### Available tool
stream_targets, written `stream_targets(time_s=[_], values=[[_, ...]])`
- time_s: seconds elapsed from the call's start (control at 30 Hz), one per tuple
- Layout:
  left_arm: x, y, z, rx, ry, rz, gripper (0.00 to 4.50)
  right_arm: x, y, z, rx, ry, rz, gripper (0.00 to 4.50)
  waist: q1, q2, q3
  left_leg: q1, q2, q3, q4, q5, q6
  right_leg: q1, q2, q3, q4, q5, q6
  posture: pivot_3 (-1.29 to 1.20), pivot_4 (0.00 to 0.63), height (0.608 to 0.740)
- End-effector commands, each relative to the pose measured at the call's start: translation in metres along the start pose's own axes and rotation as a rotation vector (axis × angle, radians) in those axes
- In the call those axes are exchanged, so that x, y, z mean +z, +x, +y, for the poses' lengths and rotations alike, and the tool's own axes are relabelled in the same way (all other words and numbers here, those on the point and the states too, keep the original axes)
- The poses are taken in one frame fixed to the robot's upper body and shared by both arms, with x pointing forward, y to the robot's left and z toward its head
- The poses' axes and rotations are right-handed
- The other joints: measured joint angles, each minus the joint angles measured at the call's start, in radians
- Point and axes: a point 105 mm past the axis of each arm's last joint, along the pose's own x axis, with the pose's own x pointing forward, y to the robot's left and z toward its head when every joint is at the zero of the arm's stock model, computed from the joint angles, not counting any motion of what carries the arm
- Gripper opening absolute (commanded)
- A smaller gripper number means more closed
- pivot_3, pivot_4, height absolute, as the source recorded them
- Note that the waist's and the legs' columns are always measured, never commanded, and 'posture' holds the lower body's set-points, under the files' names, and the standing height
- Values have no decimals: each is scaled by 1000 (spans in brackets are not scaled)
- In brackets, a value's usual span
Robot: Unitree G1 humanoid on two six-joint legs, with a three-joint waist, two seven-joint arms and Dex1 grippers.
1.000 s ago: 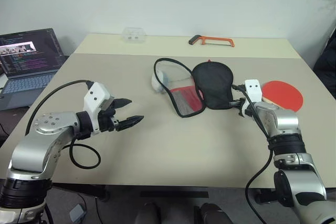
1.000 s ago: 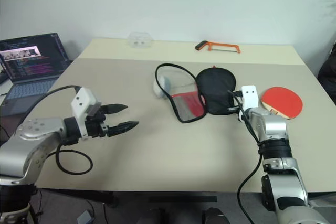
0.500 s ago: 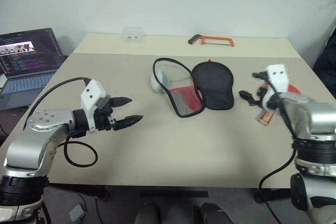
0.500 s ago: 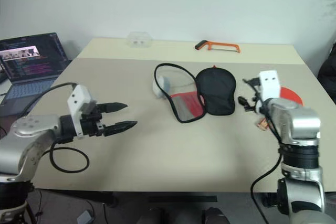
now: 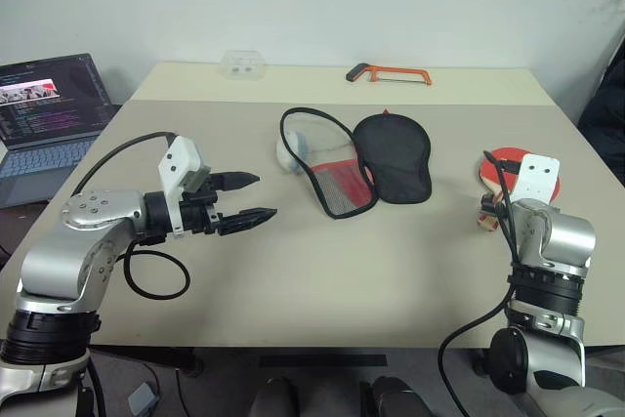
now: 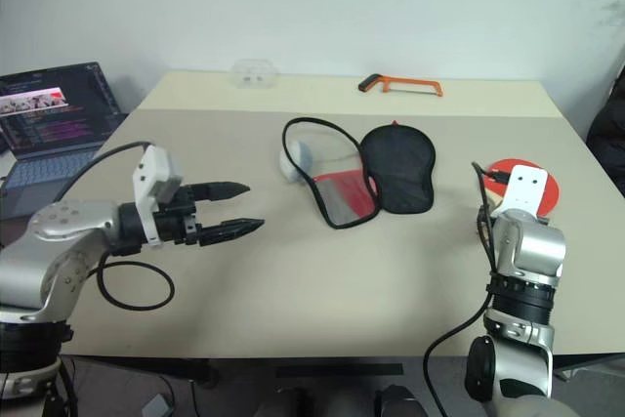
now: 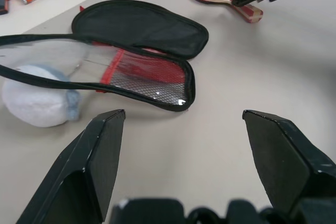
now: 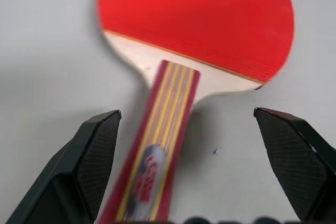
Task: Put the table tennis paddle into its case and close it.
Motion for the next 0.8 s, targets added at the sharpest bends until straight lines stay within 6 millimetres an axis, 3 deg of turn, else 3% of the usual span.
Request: stream_targets(time_s=[0.03, 0.2, 0.23, 0.3, 0.5, 0.6, 0.8], values=[[11, -2, -3, -2, 39, -27, 3916, 12, 4, -1, -21, 50, -40, 4467, -1, 0, 0, 0, 0, 0, 0, 0, 0, 0, 0, 0, 0, 0, 0, 0, 150, 740], [11, -4, -4, 9, 38, -27, 3916, 1, 13, 4, -38, 111, 9, 4467, -2, 0, 0, 0, 0, 0, 0, 0, 0, 0, 0, 1, 0, 0, 0, 0, 150, 740], [11, -4, -4, 14, 38, -25, 3916, -1, 15, 6, -41, 123, 17, 4304, -2, 0, 0, 0, 0, 0, 0, 0, 0, 0, 0, 1, 0, 0, 0, 0, 150, 740], [11, -5, -5, 20, 38, -22, 3916, -6, 16, 11, -42, 139, 34, 3898, -4, 0, 0, 1, 0, 1, 0, 0, 0, 0, 0, 1, 0, 0, 0, 0, 150, 740], [11, -10, -3, 37, 39, -18, 3916, -8, 17, 15, -54, 159, 53, 1957, -5, 0, 0, 1, 0, 0, 0, 1, 1, 1, 0, 0, 1, 0, 0, 0, 150, 740], [11, -10, -3, 43, 39, -17, 3916, 17, 11, 16, -58, 122, -54, 1147, -3, 0, 0, 1, 0, 0, 0, 1, 1, 1, 0, 0, 0, 0, 0, 0, 150, 740], [11, -12, -3, 52, 40, -14, 3916, 76, -20, 42, 34, 98, -285, 1081, -9, 1, 1, -1, 0, 2, 0, 1, 1, -2, 0, 1, 1, 0, 0, 0, 150, 740]])
